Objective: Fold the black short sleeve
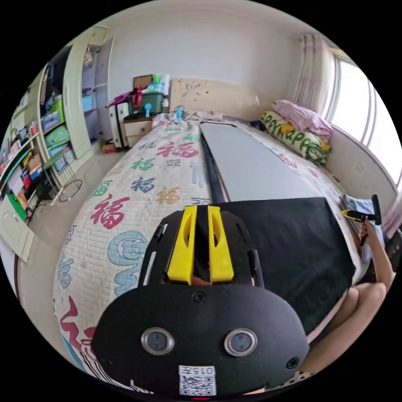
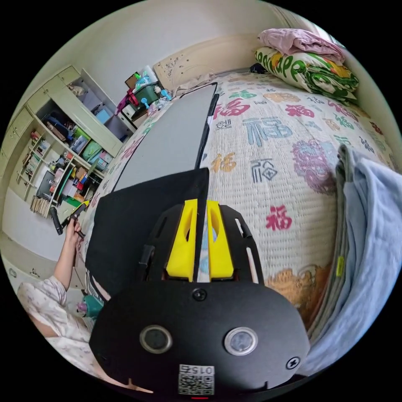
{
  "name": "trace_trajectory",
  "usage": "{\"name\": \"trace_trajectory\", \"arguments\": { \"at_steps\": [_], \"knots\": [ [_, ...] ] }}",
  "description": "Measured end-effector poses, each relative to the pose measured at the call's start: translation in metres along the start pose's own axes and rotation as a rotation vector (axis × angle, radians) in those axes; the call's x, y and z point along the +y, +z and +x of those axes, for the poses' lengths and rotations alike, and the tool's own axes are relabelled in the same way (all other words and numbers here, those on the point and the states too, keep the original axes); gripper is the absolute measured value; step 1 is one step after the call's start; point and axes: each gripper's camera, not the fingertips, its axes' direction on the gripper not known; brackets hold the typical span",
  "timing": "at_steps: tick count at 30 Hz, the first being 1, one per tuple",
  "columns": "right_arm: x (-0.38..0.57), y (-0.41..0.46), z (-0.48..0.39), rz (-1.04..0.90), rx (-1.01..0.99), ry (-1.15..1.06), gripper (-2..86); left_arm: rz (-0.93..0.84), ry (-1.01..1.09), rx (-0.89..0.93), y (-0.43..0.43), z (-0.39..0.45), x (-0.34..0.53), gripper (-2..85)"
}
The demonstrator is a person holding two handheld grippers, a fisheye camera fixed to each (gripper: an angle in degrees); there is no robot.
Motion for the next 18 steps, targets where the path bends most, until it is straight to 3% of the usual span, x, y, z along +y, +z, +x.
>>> {"name": "trace_trajectory", "arguments": {
  "at_steps": [5,10,15,18],
  "knots": [
    [0.19,-0.032,0.034,-0.11,-0.074,-0.218,5.0,-0.087,0.2,0.238,-0.032,0.084,0.073,6.4],
    [0.299,-0.011,0.033,-0.199,-0.121,-0.442,6.1,-0.145,0.032,0.441,-0.056,0.097,0.143,7.9],
    [0.353,0.03,0.007,-0.233,-0.232,-0.705,7.0,-0.171,0.114,0.385,-0.091,0.12,0.198,8.0],
    [0.387,0.078,-0.023,-0.384,-0.198,-0.903,8.4,-0.21,0.258,0.384,-0.103,0.142,0.217,8.0]
  ]
}}
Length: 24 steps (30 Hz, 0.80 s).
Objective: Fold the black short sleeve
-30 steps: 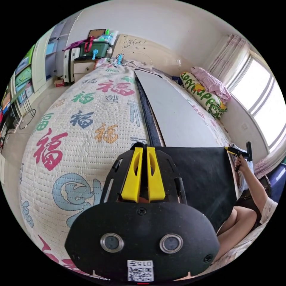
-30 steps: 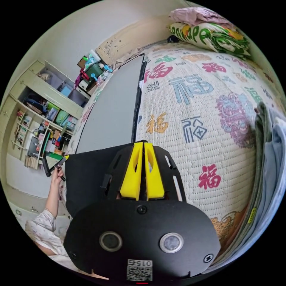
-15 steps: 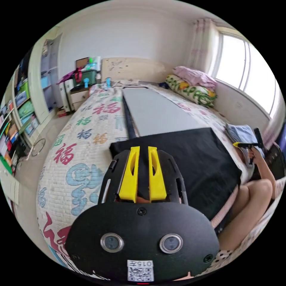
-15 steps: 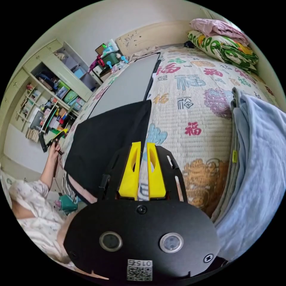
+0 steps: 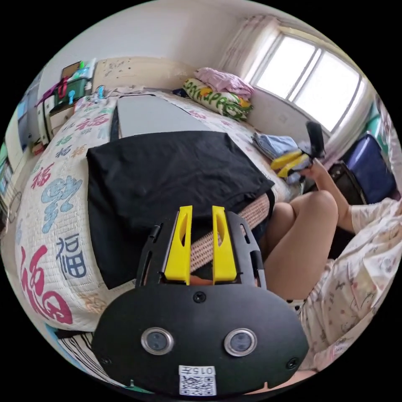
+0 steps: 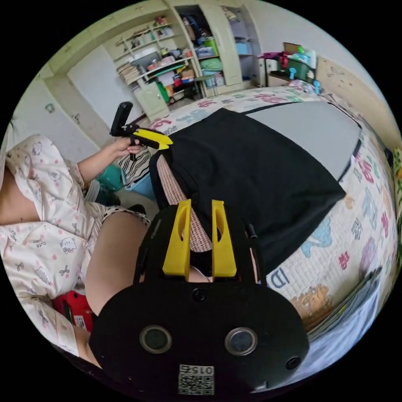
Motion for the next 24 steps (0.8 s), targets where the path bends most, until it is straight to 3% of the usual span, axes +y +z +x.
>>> {"name": "trace_trajectory", "arguments": {
  "at_steps": [2,6,14,24],
  "knots": [
    [0.0,0.061,-0.01,-0.191,0.017,-0.055,9.0,-0.062,0.146,-0.12,0.005,0.028,0.008,8.0],
    [0.036,0.143,-0.021,-0.268,0.092,-0.115,10.1,-0.105,0.287,-0.196,0.018,0.053,0.02,7.9],
    [0.177,0.285,-0.012,-0.265,0.275,-0.044,8.2,-0.16,0.28,-0.264,0.035,0.048,0.039,5.4],
    [0.282,0.361,0.018,-0.257,0.246,-0.021,1.3,-0.129,0.231,-0.248,0.006,0.02,0.052,0.3]
  ]
}}
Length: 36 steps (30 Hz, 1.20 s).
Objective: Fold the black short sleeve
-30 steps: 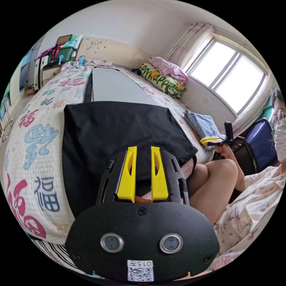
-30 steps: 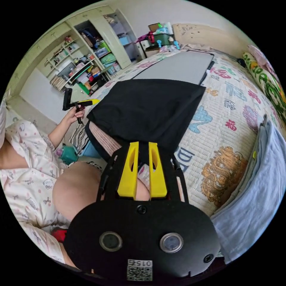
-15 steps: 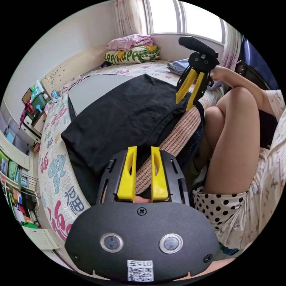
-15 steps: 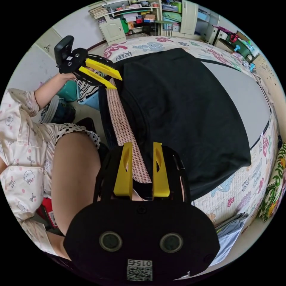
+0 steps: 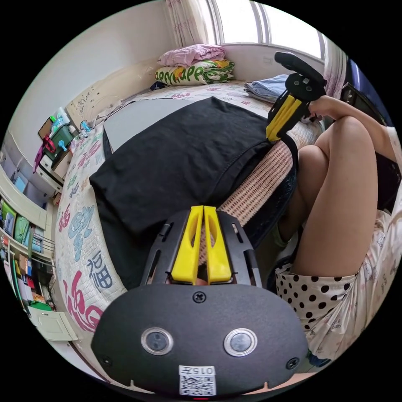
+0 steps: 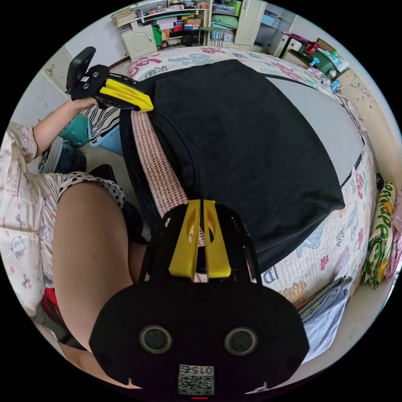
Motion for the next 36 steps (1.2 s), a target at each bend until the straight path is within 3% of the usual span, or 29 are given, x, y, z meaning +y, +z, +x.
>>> {"name": "trace_trajectory", "arguments": {
  "at_steps": [6,10,13,18,22,26,36],
  "knots": [
    [0.041,0.043,0.009,0.021,-0.06,0.022,4.1,0.07,-0.149,0.098,-0.029,-0.059,0.019,2.1],
    [0.059,0.024,0.013,0.21,-0.094,0.03,5.8,0.19,-0.499,0.033,-0.06,-0.136,0.054,5.5],
    [0.033,0.006,-0.002,0.278,-0.045,-0.026,6.3,0.178,-0.694,0.041,-0.06,-0.187,0.073,8.2],
    [-0.052,0.03,-0.048,0.096,0.088,-0.141,10.1,0.165,-0.757,0.098,-0.049,-0.229,0.076,9.8],
    [-0.111,0.082,-0.069,0.068,-0.16,-0.139,11.0,0.212,-0.81,0.154,-0.042,-0.258,0.09,9.1],
    [-0.136,0.156,-0.086,-0.023,-0.112,-0.149,10.9,0.225,-0.808,0.195,-0.033,-0.284,0.101,7.0],
    [-0.155,0.154,-0.083,0.032,-0.068,-0.067,3.2,0.221,-0.741,0.2,-0.013,-0.325,0.126,-0.3]
  ]
}}
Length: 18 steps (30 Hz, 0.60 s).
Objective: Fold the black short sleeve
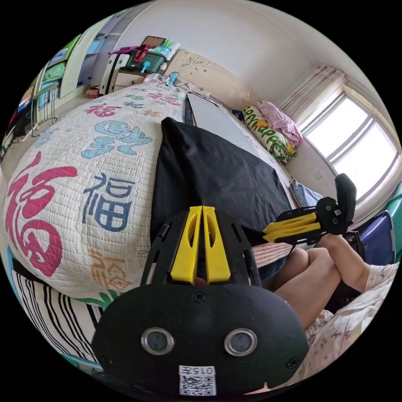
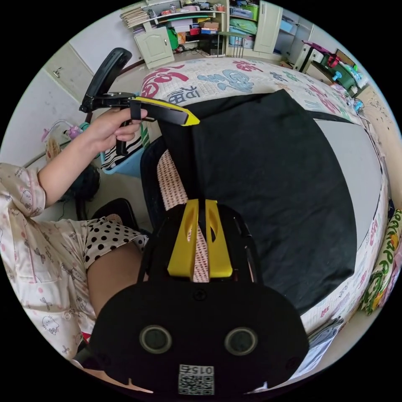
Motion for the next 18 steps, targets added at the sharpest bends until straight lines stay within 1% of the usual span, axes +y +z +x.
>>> {"name": "trace_trajectory", "arguments": {
  "at_steps": [3,9,13,15,17,18],
  "knots": [
    [-0.018,-0.007,-0.006,-0.016,0.03,-0.013,2.3,-0.018,0.02,-0.026,0.013,-0.014,0.003,-0.7],
    [-0.059,-0.035,-0.013,0.0,0.069,0.007,3.3,-0.113,0.142,-0.166,0.05,-0.023,0.009,-0.7],
    [-0.095,-0.069,-0.02,0.003,0.115,-0.013,4.4,-0.18,0.235,-0.251,0.078,-0.03,0.015,-0.7],
    [-0.112,-0.088,-0.016,0.001,0.129,0.008,5.5,-0.198,0.258,-0.275,0.09,-0.036,0.019,-0.6],
    [-0.135,-0.118,-0.001,-0.017,0.183,0.077,10.1,-0.223,0.269,-0.28,0.104,-0.05,0.024,-0.6],
    [-0.139,-0.128,0.004,-0.011,0.178,0.093,10.3,-0.23,0.268,-0.278,0.108,-0.053,0.026,-0.6]
  ]
}}
